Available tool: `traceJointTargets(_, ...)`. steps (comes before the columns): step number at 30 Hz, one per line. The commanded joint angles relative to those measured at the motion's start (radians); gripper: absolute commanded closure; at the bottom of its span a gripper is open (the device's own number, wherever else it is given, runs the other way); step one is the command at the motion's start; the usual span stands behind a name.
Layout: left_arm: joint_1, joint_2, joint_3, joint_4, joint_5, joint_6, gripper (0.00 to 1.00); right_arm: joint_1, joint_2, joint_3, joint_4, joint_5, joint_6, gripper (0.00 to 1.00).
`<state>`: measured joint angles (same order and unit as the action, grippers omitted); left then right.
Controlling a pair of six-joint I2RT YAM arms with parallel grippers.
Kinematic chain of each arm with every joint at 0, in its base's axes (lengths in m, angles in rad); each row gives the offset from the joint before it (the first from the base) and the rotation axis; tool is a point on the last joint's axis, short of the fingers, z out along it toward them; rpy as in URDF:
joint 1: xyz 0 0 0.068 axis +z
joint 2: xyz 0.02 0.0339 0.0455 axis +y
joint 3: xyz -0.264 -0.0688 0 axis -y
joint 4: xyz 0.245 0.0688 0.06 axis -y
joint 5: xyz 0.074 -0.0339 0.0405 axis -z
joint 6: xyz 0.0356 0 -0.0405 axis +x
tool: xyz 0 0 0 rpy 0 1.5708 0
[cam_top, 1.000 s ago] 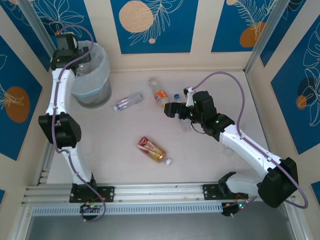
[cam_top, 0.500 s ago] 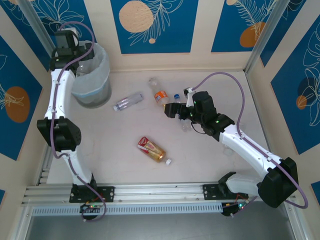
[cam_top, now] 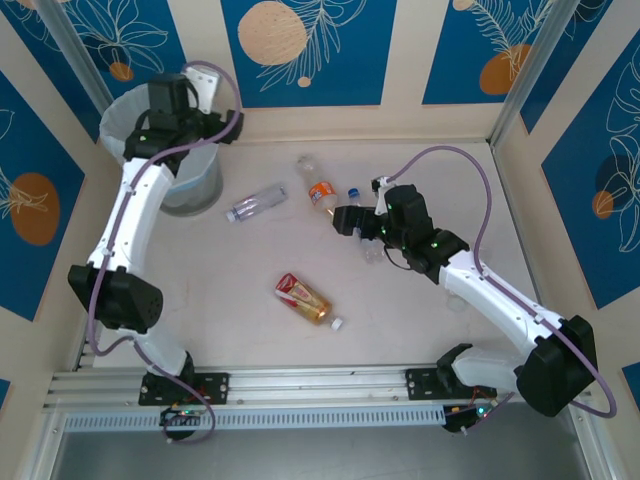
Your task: Put the plastic bottles in the bin
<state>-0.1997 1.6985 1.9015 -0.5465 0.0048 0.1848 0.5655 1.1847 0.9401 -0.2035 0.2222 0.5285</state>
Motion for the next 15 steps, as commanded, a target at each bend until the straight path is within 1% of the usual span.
traceJointTargets(1,-0.076,-0.034,-0.058,0.01,0.049,0.183,0.01,0.002,-0.045,-0.038,-0.007,0.038,-0.049,0.0)
traceJointTargets(3,-0.107,-0.035,-0.082,-0.001,0.055,0.227,0.01,0.002,-0.061,-0.062,-0.009,0.049,-0.067,0.01)
traceJointTargets(6,-0.123,-0.02,-0.105,-0.018,0.075,0.242,0.01,-0.001,-0.078,-0.083,-0.044,0.069,-0.064,0.01)
traceJointTargets(10,-0.127,0.028,-0.095,-0.101,0.129,0.266,0.01,-0.009,-0.088,-0.089,-0.129,0.115,-0.035,0.01)
traceJointTargets(15,-0.132,0.117,-0.042,-0.221,0.121,0.307,0.01,-0.017,-0.103,-0.107,-0.176,0.126,-0.017,0.01)
